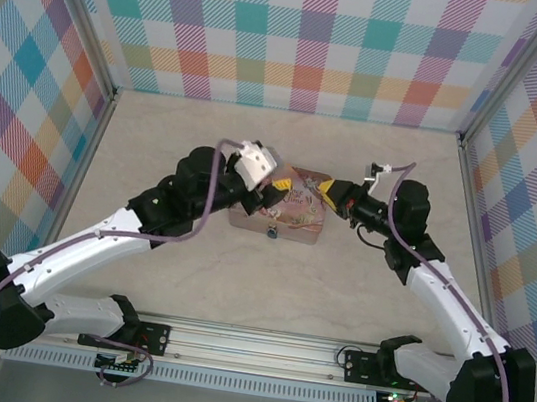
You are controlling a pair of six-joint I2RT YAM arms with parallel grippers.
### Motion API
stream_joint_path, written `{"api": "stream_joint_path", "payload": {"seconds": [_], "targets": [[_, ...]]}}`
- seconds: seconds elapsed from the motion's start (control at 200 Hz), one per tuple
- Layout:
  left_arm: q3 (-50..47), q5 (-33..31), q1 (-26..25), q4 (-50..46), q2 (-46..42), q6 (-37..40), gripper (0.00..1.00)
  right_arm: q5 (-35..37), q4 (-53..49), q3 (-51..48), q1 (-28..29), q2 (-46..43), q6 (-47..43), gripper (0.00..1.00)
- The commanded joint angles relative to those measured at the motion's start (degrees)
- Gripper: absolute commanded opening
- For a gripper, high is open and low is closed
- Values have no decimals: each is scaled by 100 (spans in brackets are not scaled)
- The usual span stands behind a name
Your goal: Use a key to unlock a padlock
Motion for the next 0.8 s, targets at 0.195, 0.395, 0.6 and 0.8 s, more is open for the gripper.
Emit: {"api": "stream_joint_path", "payload": {"seconds": [0.195, 0.395, 0.6, 0.8], "targets": [[134, 428, 393, 646, 228, -5222, 55, 929, 2712, -611, 233, -39, 123, 4], [-159, 872, 395, 1991, 672, -6853, 51, 1165, 3493, -700, 507, 230, 300, 4], [-165, 1034, 371, 2392, 915, -7235, 48, 1263, 3536, -571, 772, 405, 333, 4], [-143, 1129, 354, 2350, 1107, -7344, 41, 1281, 3548, -467, 857, 476, 427, 4]]}}
